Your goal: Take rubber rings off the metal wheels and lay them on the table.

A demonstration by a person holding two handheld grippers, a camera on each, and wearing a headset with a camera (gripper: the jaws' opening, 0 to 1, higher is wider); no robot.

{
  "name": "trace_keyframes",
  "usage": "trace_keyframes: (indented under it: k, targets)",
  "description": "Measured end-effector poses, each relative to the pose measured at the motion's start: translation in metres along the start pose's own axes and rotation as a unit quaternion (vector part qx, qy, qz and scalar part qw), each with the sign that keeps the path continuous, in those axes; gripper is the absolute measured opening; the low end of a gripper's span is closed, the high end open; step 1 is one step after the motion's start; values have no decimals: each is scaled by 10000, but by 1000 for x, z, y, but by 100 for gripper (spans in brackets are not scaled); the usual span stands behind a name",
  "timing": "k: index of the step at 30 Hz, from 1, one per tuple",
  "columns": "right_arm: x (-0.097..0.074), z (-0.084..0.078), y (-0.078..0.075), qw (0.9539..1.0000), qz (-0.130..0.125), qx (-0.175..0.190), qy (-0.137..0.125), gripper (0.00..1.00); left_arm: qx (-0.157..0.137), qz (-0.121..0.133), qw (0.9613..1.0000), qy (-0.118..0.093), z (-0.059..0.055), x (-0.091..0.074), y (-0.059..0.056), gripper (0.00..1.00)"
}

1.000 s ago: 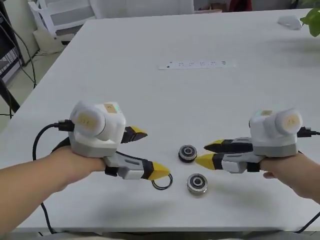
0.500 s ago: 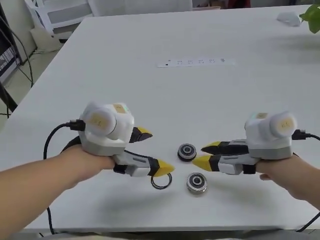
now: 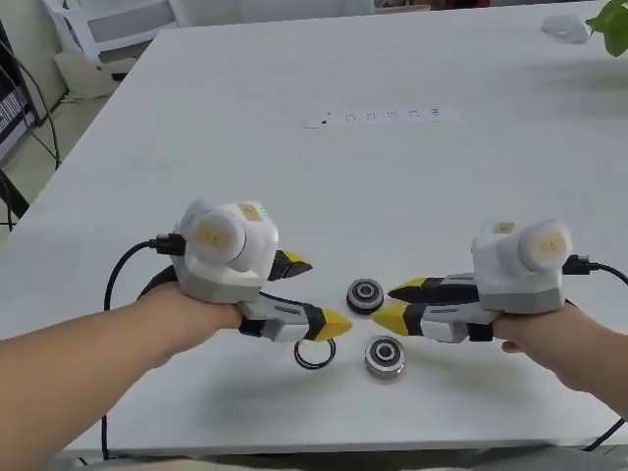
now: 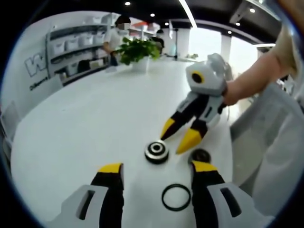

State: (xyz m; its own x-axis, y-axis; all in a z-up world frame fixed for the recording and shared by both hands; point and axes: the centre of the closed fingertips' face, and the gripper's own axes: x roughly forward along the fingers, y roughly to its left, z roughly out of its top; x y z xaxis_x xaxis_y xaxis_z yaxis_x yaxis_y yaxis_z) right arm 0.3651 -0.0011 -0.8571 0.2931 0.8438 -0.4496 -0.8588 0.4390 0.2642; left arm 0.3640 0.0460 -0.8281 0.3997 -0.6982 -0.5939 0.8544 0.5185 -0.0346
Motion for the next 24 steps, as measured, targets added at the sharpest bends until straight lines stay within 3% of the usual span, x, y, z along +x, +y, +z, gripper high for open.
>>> trace_keyframes:
  k: [24]
  targets:
    - [1, -3, -3, 10000, -21, -22, -45, 25, -176, -143, 9997, -19, 8, 25, -3, 45]
